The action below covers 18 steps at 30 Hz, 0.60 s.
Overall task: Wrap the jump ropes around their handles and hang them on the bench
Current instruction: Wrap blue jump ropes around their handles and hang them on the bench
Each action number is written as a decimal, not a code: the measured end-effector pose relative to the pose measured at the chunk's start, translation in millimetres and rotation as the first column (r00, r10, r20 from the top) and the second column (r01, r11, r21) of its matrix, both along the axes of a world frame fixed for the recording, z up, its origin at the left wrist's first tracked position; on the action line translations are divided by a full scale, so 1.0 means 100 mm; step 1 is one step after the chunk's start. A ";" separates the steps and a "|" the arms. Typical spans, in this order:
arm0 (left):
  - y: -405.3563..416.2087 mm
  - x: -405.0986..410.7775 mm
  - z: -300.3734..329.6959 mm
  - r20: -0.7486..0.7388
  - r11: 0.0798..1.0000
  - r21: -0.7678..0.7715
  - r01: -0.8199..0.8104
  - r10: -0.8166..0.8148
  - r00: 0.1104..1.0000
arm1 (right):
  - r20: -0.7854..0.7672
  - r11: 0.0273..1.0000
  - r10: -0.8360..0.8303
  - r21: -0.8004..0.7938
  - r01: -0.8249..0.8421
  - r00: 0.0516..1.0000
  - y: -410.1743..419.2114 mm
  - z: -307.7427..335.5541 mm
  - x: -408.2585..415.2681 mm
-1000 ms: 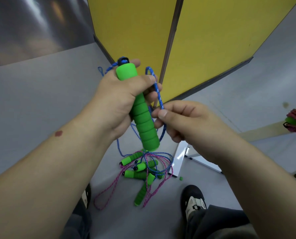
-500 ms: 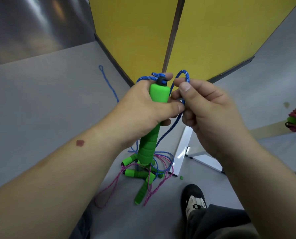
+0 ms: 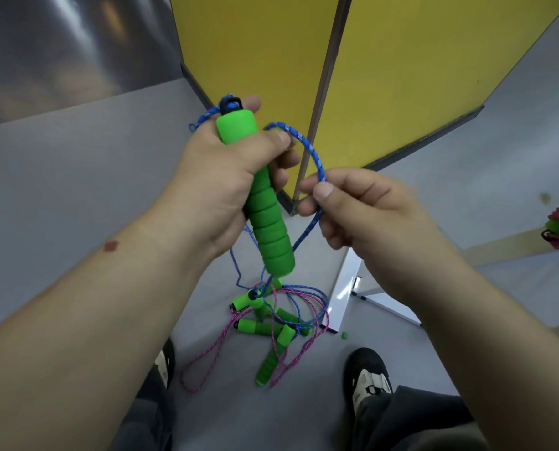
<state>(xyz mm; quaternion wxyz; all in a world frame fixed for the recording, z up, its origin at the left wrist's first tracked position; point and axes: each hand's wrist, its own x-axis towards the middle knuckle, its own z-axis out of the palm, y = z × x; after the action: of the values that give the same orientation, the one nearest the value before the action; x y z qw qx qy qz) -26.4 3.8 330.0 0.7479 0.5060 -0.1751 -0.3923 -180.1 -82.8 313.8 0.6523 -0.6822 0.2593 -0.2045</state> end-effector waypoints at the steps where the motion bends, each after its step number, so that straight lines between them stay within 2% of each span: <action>1: 0.00 -0.02 -0.02 0.020 0.998 0.042 0.043 -0.044 0.999 | 0.053 1.000 -0.026 0.013 0.025 0.998 -0.01 0.02 0.00; 4: 0.01 -0.11 -0.10 0.118 0.948 0.169 0.269 -0.290 0.950 | 0.174 0.994 -0.098 0.066 0.088 0.980 -0.03 0.09 0.00; 6: 0.01 -0.17 -0.14 0.215 0.907 0.231 0.351 -0.399 0.891 | 0.196 0.989 -0.141 0.079 0.128 0.970 -0.05 0.12 -0.01; 8: 0.00 -0.21 -0.11 0.253 0.918 0.241 0.314 -0.372 0.893 | 0.197 0.983 -0.176 0.094 0.160 0.964 -0.06 0.13 -0.02; 11: -0.01 -0.22 -0.03 0.133 0.963 0.128 0.238 -0.254 0.958 | 0.139 0.979 -0.181 0.117 0.165 0.974 -0.07 0.08 -0.03; 13: -0.02 -0.19 0.02 0.019 0.979 0.050 0.197 -0.199 0.980 | 0.060 0.981 -0.097 0.173 0.086 0.993 -0.06 0.05 -0.01; 15: -0.02 -0.16 0.05 -0.062 0.989 0.007 0.150 -0.149 0.987 | -0.020 0.967 0.056 0.250 -0.049 0.998 -0.03 0.02 -0.01; 16: -0.01 -0.14 0.07 -0.093 0.992 -0.006 0.127 -0.127 0.988 | -0.057 0.962 0.130 0.251 -0.112 0.990 -0.02 0.01 -0.01; 18: -0.01 -0.11 0.09 -0.121 0.996 -0.013 0.090 -0.091 0.988 | -0.136 0.974 0.194 0.143 -0.174 0.972 0.00 -0.01 -0.02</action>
<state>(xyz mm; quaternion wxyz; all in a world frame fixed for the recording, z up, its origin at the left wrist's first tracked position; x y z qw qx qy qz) -37.8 3.2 338.6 0.7405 0.4699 -0.1534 -0.4553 -182.0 -82.9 312.5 0.6905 -0.6726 0.2558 -0.0741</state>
